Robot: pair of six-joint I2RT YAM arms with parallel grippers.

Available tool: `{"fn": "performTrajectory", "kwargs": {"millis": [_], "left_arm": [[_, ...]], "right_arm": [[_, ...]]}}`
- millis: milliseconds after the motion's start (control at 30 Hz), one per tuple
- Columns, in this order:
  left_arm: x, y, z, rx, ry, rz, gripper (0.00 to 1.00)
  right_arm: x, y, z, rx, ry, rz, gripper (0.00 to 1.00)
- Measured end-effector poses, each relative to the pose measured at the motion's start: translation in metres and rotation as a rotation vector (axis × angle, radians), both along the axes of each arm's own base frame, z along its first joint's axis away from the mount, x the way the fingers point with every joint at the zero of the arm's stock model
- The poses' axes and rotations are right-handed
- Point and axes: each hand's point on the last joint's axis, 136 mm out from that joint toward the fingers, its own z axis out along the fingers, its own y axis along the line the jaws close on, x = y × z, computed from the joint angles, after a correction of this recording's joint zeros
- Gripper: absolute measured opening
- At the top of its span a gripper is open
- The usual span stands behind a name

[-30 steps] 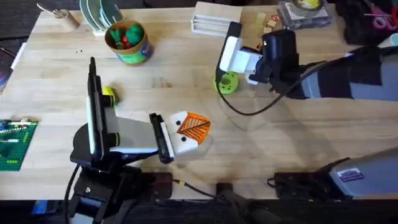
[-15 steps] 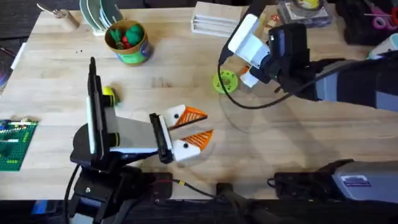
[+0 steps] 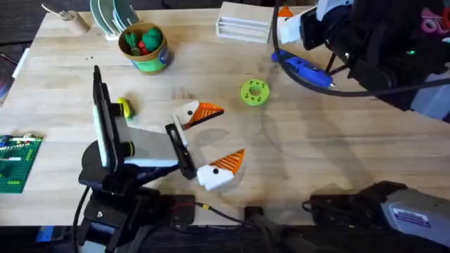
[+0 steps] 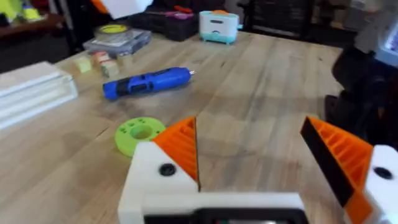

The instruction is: Pick up the gripper from the table and insert it into the empty holder that is missing its gripper. Then pick up a screw, insert it into the mounting hole, and use the screwdriver to tighten it. Finally, clean up the table by picking up the vegetable and placing it into the bucket.

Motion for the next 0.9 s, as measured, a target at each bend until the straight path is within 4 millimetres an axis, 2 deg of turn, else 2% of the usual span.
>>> {"fn": "performTrajectory", "kwargs": {"millis": [133, 267, 367, 500, 600, 700, 833, 900], "left_arm": [[0.018, 0.014, 0.0, -0.052, 0.222, 0.169, 0.992], [0.016, 0.037, 0.001, -0.045, 0.464, 0.354, 0.993], [0.007, 0.057, 0.02, -0.032, 0.532, 0.493, 0.993], [-0.003, 0.096, 0.048, 0.01, 0.571, 0.725, 0.993], [-0.002, 0.123, 0.062, 0.051, 0.579, 0.886, 0.993], [0.014, 0.139, 0.074, 0.064, 0.555, 0.999, 0.993], [0.048, 0.147, 0.095, 0.026, 0.479, 1.075, 0.993], [0.058, 0.152, 0.104, 0.011, 0.442, 1.115, 0.993]], "right_arm": [[0.001, 0.001, 0.006, 0.024, -0.011, -0.002, 0.991], [0.001, 0.001, 0.006, 0.029, -0.011, -0.003, 0.989], [0.001, 0.001, 0.006, 0.03, -0.011, -0.003, 0.991], [0.001, 0.001, 0.006, 0.03, -0.011, -0.003, 0.991], [0.001, 0.001, 0.006, 0.032, -0.01, -0.004, 0.991], [0.001, 0.001, 0.006, 0.032, -0.008, -0.004, 0.992], [0.001, 0.001, 0.006, 0.032, -0.007, -0.004, 0.991], [0.001, 0.001, 0.006, 0.032, -0.007, -0.005, 0.991]]}}
